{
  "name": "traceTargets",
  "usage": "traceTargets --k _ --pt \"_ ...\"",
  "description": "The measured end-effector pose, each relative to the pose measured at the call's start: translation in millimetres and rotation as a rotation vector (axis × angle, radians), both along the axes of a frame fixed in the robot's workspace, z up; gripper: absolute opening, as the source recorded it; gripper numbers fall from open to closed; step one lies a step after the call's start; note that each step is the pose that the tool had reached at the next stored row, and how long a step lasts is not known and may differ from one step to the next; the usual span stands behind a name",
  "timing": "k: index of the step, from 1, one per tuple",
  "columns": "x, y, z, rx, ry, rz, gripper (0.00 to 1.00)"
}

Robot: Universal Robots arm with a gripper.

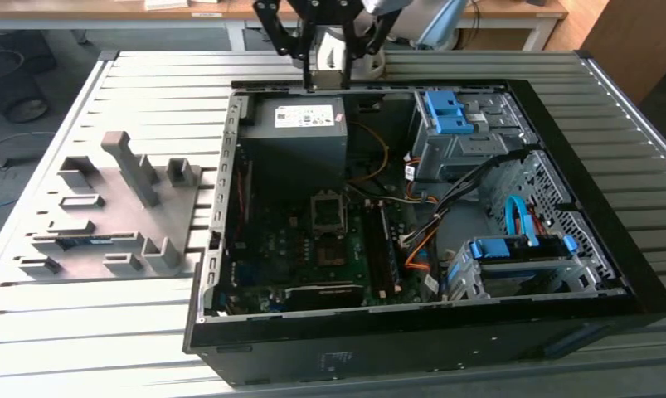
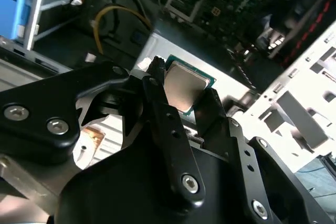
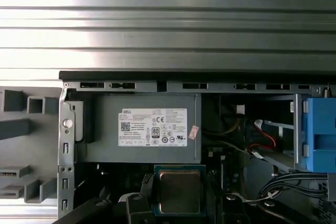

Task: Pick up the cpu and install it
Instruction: 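Pick up the cpu and move it towards the insertion slot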

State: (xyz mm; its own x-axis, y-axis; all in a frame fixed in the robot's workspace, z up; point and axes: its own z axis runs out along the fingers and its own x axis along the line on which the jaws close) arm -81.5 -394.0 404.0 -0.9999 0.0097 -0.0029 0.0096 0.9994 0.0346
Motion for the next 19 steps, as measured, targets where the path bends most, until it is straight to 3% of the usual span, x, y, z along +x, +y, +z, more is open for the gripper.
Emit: traceTargets --k 19 --pt "75.4 1.5 -3.9 0.0001 -0.0001 0.0 0.47"
